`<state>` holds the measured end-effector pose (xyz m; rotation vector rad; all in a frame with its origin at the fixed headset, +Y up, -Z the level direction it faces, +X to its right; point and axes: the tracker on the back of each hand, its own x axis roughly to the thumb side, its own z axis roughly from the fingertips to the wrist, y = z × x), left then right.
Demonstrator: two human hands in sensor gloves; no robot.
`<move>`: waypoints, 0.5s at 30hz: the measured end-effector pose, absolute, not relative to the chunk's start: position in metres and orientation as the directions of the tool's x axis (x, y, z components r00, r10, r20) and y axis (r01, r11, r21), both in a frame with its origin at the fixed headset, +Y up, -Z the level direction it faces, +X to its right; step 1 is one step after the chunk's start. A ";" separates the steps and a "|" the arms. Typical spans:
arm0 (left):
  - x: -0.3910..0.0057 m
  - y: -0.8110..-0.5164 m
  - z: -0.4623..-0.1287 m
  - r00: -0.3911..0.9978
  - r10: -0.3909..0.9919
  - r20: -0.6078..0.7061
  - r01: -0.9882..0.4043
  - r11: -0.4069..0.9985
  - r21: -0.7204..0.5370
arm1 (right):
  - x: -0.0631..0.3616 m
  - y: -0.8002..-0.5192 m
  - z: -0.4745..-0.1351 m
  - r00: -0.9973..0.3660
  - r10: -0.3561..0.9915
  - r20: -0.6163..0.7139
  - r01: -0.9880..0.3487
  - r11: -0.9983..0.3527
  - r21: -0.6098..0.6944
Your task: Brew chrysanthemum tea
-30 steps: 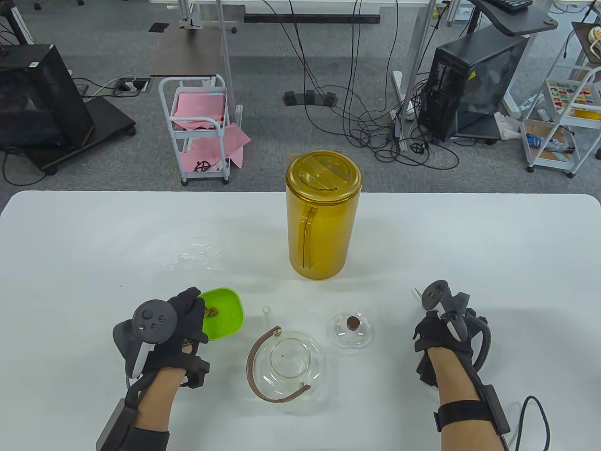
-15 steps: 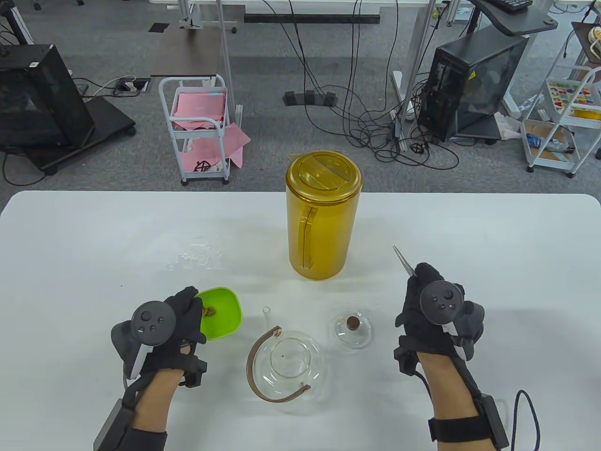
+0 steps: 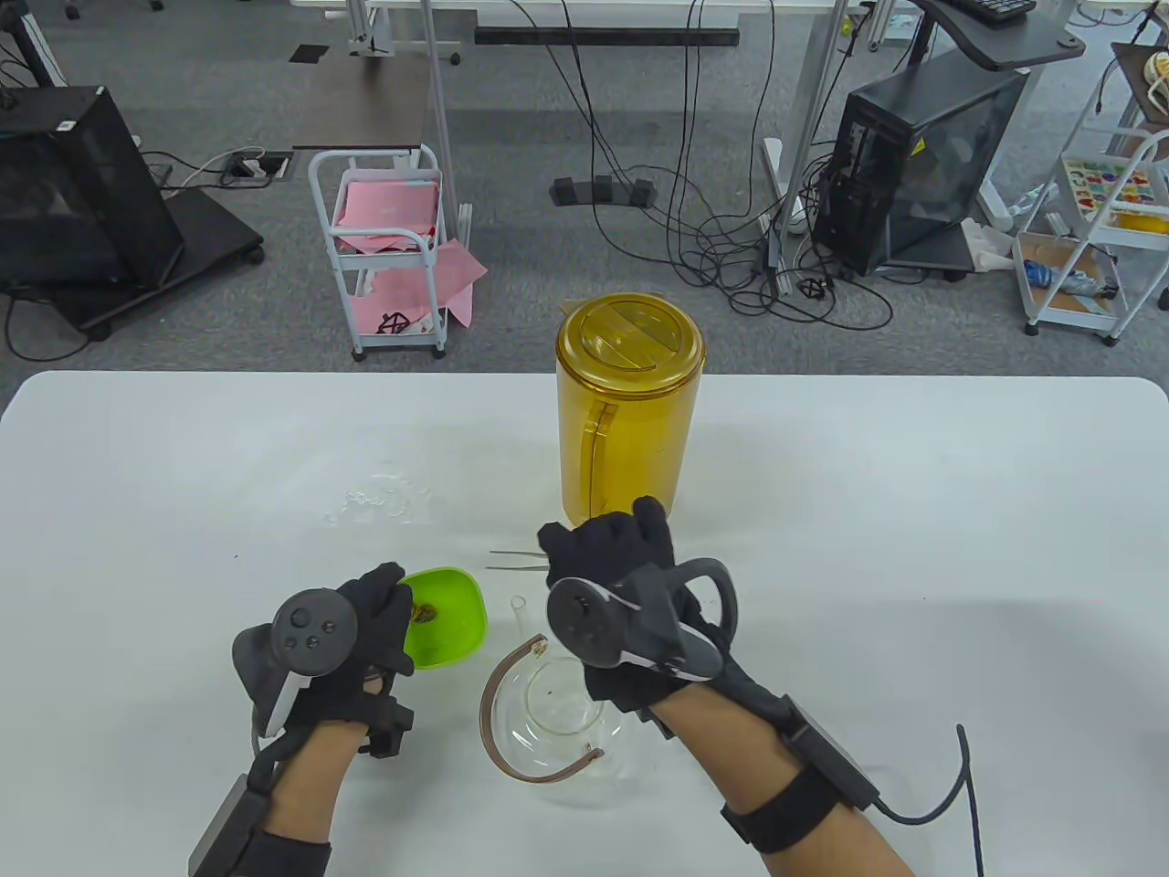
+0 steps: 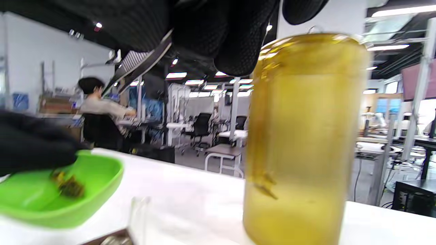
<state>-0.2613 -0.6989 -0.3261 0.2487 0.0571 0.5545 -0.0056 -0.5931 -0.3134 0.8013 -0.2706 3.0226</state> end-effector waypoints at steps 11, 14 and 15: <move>-0.260 -0.696 -0.324 0.837 0.545 0.044 -0.537 0.803 0.259 | -0.068 -0.633 -0.319 -0.818 -0.196 0.541 0.157 -0.981 -0.118; -0.259 -0.696 -0.324 0.829 0.557 0.052 -0.551 0.796 0.251 | -0.070 -0.636 -0.319 -0.822 -0.196 0.535 0.143 -0.980 -0.140; -0.259 -0.696 -0.324 0.827 0.559 0.053 -0.553 0.795 0.249 | -0.069 -0.637 -0.319 -0.823 -0.198 0.532 0.140 -0.979 -0.148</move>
